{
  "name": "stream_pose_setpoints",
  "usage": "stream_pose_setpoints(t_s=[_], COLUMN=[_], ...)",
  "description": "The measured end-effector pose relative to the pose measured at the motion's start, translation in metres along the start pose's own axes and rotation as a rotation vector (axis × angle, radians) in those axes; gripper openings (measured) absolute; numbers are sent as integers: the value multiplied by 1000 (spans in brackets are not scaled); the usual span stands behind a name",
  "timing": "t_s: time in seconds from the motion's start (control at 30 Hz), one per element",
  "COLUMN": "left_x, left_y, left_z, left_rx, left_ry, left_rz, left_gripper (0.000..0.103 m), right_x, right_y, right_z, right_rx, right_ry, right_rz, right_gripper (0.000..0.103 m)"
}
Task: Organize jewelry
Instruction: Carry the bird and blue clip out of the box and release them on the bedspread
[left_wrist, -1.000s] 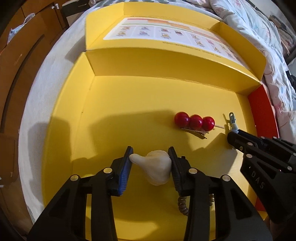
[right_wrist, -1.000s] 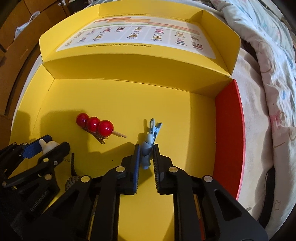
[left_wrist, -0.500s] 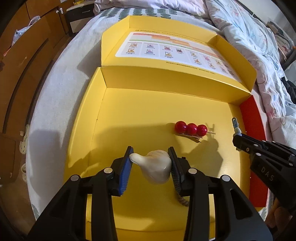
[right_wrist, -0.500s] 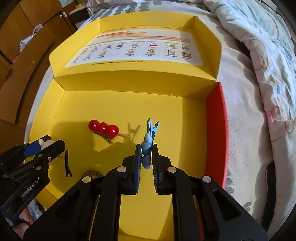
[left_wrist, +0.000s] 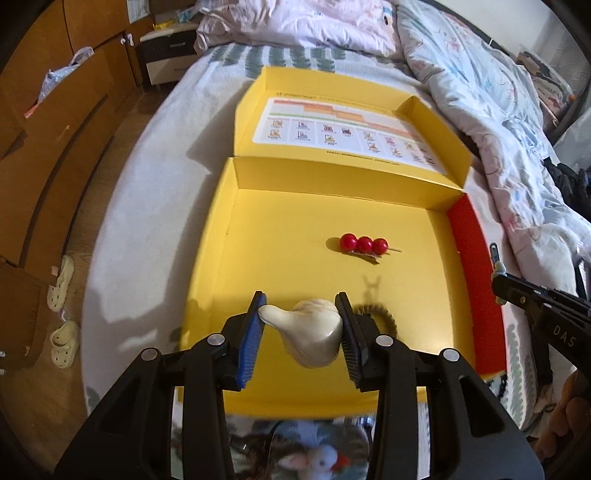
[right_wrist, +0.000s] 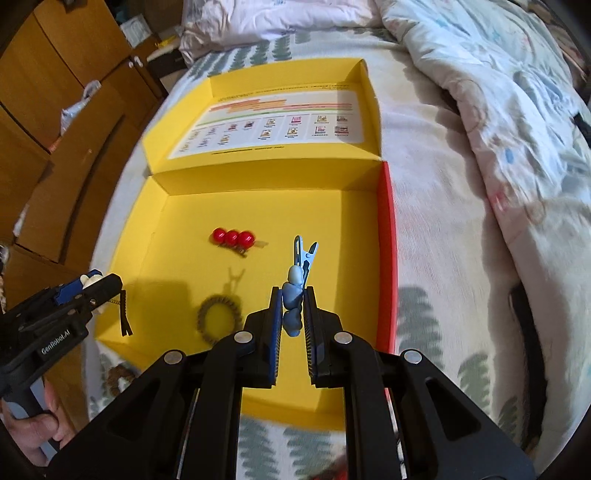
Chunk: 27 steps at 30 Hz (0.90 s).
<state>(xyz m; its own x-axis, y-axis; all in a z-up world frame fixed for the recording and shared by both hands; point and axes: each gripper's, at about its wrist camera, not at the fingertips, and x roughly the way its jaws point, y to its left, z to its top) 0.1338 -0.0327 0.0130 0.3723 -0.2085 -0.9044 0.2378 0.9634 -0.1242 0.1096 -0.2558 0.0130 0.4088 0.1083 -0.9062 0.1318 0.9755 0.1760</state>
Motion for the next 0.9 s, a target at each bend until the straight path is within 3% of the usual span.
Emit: stream_pose_setpoints(t_s=[0.33,0.6,0.9], left_x=[-44,-66,-38], left_y=[2,-40,-71], left_z=[-66,-142,-215], left_rx=[34,145,216], left_ry=[-14,-3,84], left_rz=[-27,-115,-135], left_gripper=[39,39,39], right_x=[-52,-77,-76], right_y=[-6,-40,-86], right_z=[-71,-136,-174], right_rx=[-5,38,119], right_ry=[-27,-39,-12], right_rz=[-9,-36,-67], right_gripper=[13,13,13])
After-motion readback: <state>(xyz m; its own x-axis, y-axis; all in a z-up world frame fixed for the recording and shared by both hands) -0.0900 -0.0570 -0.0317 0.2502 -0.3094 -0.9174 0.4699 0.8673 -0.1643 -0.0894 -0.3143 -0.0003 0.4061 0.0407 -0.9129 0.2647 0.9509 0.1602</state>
